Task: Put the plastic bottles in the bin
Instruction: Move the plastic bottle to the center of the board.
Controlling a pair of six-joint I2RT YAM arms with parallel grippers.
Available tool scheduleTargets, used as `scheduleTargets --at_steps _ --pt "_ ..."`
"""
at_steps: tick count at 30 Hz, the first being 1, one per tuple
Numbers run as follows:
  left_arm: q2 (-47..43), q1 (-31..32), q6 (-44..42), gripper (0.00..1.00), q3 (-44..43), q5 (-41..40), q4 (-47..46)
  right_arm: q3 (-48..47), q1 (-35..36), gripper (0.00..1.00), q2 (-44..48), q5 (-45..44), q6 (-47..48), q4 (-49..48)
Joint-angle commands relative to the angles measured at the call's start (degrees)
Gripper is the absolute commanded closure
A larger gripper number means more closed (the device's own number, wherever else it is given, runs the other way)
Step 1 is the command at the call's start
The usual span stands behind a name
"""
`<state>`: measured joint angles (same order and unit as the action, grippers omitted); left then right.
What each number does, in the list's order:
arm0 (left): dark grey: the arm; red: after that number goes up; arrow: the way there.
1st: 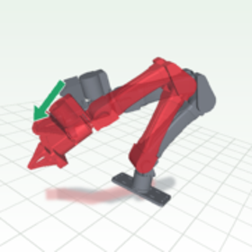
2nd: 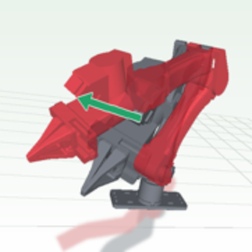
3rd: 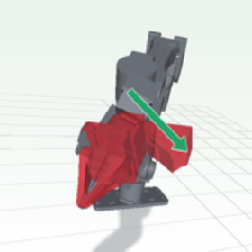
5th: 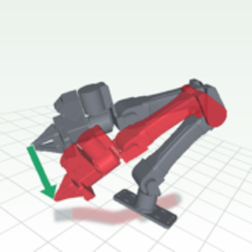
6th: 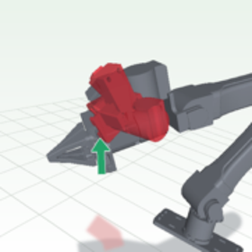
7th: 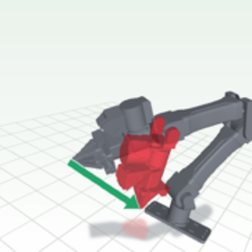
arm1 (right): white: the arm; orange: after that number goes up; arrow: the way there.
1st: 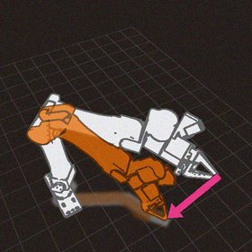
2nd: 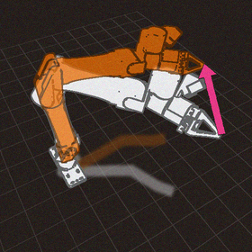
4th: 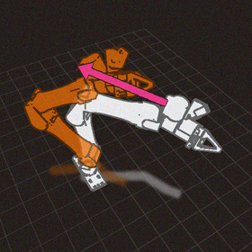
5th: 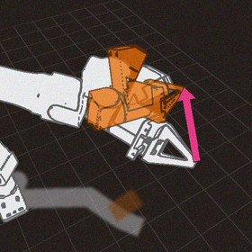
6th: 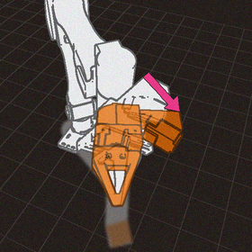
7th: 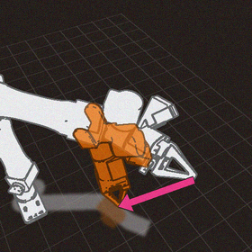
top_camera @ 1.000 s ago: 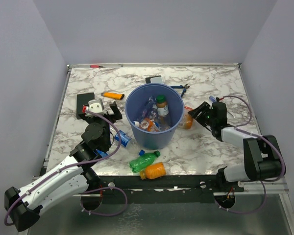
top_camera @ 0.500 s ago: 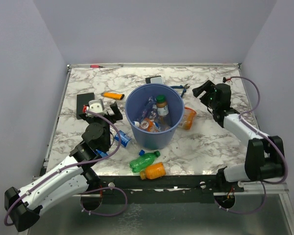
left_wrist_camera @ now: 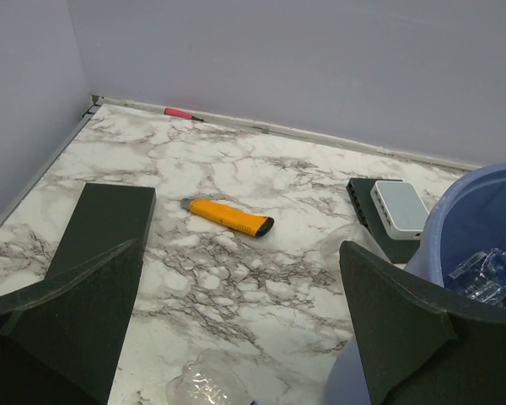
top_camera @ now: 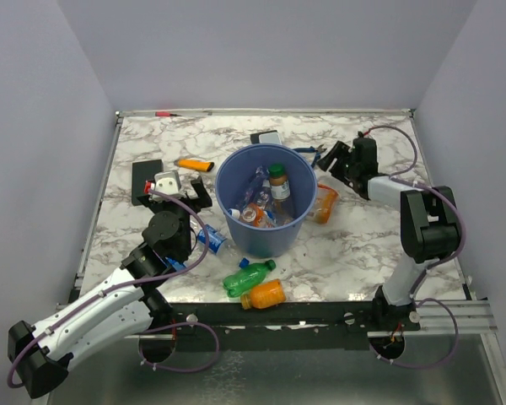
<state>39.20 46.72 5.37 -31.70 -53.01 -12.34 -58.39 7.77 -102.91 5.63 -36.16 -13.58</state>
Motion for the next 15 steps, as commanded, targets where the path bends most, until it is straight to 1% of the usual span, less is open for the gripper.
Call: scheduleTargets --at_steps 1,5,10,15 --pt "0.04 0.36 0.12 0.01 -0.97 0.84 0.53 7.42 -0.30 0.31 3.62 6.75 0.19 -0.45" --pt "0.42 0.37 0.65 0.01 -1.12 1.63 0.57 17.01 -0.30 0.30 9.73 8.84 -0.92 -1.98" --pt "0.82 0.39 1.20 0.01 -1.10 2.39 0.68 23.17 -0.30 0.29 17.17 12.94 -0.85 -1.23" --pt "1.65 0.48 1.68 0.01 -1.25 2.88 0.88 30.12 0.07 0.30 25.78 15.28 -3.19 -1.05"
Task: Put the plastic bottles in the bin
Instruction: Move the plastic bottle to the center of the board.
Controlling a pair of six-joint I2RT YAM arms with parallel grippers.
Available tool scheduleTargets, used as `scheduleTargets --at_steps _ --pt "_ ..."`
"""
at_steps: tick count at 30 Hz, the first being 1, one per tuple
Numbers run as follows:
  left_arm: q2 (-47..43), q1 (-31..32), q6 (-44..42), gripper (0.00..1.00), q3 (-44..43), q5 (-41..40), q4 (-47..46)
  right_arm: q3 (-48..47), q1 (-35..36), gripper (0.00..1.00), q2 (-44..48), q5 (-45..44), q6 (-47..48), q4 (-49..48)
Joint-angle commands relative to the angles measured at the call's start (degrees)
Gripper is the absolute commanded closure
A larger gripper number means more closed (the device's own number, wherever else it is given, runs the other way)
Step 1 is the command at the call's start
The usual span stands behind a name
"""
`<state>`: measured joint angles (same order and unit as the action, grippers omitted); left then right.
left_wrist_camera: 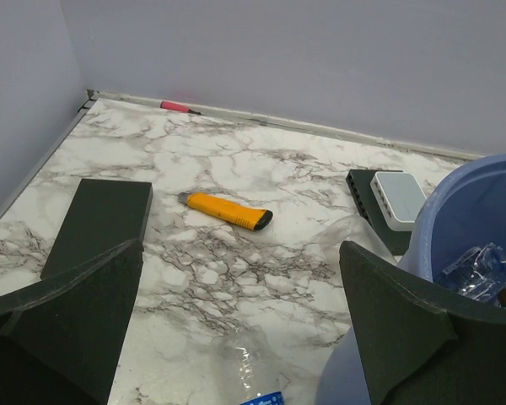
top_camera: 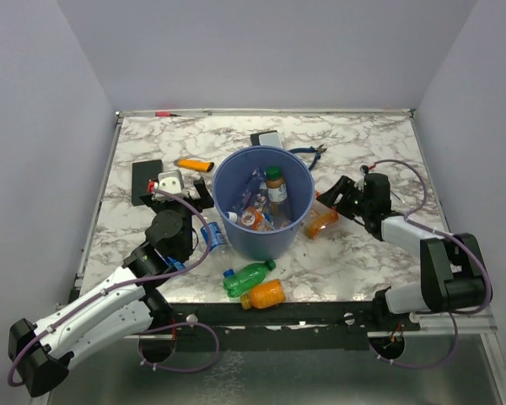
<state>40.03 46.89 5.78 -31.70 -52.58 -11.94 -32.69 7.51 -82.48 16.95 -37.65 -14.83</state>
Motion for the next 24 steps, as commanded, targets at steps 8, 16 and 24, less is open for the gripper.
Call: scheduleTargets --at_steps 8,16,24 --pt "2.27 0.28 1.83 0.01 -1.51 3.16 0.61 7.20 0.40 0.18 15.36 -3.78 0.47 6.59" --pt "0.76 0.38 1.89 0.01 -1.50 0.98 1.61 -0.48 0.40 0.21 1.43 -3.97 4.41 8.22" --pt "0.02 0.48 1.27 0.01 -1.42 0.97 0.96 2.77 0.64 0.32 -0.83 1.41 3.43 5.52"
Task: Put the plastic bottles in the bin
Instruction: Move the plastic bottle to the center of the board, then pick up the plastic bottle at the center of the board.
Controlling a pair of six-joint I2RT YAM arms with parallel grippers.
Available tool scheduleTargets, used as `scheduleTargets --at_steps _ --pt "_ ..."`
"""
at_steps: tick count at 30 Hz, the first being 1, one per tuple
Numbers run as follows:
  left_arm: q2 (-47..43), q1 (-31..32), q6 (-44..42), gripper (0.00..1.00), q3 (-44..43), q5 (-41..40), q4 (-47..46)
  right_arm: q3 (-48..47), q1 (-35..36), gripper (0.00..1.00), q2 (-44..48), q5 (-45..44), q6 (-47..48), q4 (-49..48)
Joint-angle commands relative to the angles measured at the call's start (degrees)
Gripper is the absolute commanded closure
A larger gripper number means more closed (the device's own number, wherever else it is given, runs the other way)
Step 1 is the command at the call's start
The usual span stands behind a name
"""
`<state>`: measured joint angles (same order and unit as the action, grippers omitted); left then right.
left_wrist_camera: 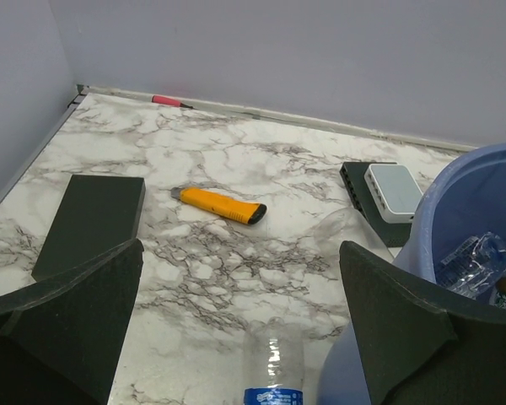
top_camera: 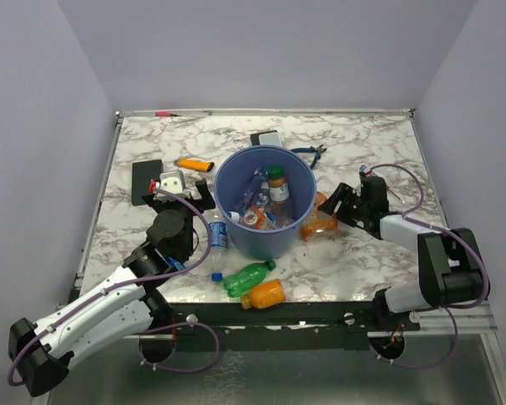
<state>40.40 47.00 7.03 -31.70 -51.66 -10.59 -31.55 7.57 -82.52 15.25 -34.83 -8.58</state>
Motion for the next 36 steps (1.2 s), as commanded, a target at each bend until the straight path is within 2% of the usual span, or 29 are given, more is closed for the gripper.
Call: scheduleTargets --at_steps 1,6,13,17,23,26,30,33,36 --pt "-0.25 0.30 0.08 0.01 -1.57 0.29 -0.44 1.92 0.67 0.33 -1.06 3.44 0.64 -0.47" --pt "-0.63 0.36 0.31 0.01 -1.52 0.56 -0.45 2.41 0.64 0.39 -1.85 5.97 -0.32 -0.43" --pt "-1.13 0.32 0.25 0.01 -1.51 0.34 -0.33 1.57 0.68 0.71 -0.76 6.61 -2.29 0.44" --pt "-1.17 0.33 0.25 0.01 -1.41 0.25 -0.31 1.31 0.62 0.82 4.80 3.40 -2.96 3.74" --pt "-1.19 0.31 0.44 0.01 -1.52 -0.18 -0.41 -2.71 0.66 0.98 17.91 -7.17 -2.53 16.75" --pt "-1.33 0.37 0.67 0.01 -1.95 -1.50 -0.74 -6.76 0.67 0.99 25.10 -13.68 -1.35 22.89" --pt "-2.04 0.22 1.94 0.01 -5.88 -3.74 -0.70 -13.96 0.68 0.99 35.81 -20.60 2.63 26.00" --pt "-2.50 0.19 4.02 0.01 -11.15 -5.10 -0.65 -18.89 0.69 1.00 41.37 -19.23 6.40 26.60" --pt "-1.36 0.19 5.11 0.01 -17.42 -2.06 -1.51 -20.71 0.69 0.99 46.96 -14.65 9.64 23.22"
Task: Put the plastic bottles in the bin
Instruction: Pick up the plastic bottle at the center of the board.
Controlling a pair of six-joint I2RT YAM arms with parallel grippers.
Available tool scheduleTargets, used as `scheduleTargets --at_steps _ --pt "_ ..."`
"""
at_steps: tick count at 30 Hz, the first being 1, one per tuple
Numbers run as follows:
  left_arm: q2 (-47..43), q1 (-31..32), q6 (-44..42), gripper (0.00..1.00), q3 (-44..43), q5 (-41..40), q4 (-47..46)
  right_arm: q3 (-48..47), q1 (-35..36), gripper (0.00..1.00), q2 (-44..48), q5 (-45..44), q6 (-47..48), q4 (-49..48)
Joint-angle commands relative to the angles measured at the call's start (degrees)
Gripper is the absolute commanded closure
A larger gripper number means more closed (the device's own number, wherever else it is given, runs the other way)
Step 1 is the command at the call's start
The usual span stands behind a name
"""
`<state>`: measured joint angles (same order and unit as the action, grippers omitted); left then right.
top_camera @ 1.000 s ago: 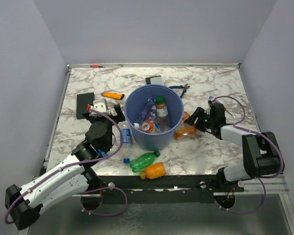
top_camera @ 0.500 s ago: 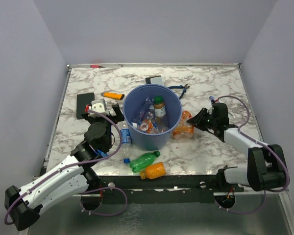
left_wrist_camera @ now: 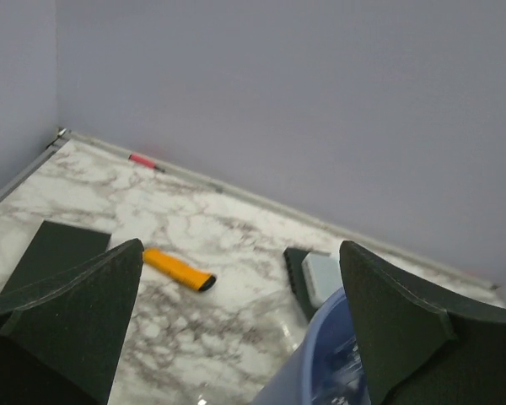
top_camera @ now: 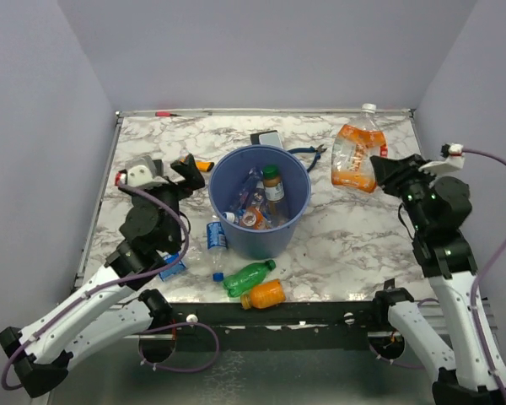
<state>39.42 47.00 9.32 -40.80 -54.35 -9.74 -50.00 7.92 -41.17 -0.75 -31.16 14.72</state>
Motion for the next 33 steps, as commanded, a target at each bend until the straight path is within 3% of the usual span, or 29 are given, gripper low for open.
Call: scheduleTargets --at_steps 1,4,8,11,14,20,33 --pt "0.52 0.17 3.13 0.01 -10.85 3.06 -2.42 -2.36 0.29 0.99 7.29 4.75 7.13 -2.21" --pt "4.38 0.19 3.66 0.01 -18.18 15.95 -2.43 -2.29 0.33 0.99 10.74 19.07 9.93 -9.60" --pt "12.67 0.17 7.34 0.01 -29.84 42.48 -1.67 -4.25 0.34 0.99 9.17 38.13 8.39 -17.49" --pt "19.96 0.15 13.22 0.01 -37.27 61.94 -2.76 -3.40 0.42 0.99 9.09 43.04 5.17 -23.02" --pt "26.20 0.16 20.21 0.01 -41.48 74.05 -5.98 -2.26 0.38 0.99 9.45 44.50 3.76 -25.86" --pt "35.09 0.36 29.49 0.01 -46.22 84.50 -10.05 0.01 0.42 1.00 8.04 46.61 -0.82 -32.75" --pt "33.48 0.96 28.25 0.01 -42.92 84.93 -12.97 0.19 0.43 0.99 6.27 41.71 -0.57 -30.77"
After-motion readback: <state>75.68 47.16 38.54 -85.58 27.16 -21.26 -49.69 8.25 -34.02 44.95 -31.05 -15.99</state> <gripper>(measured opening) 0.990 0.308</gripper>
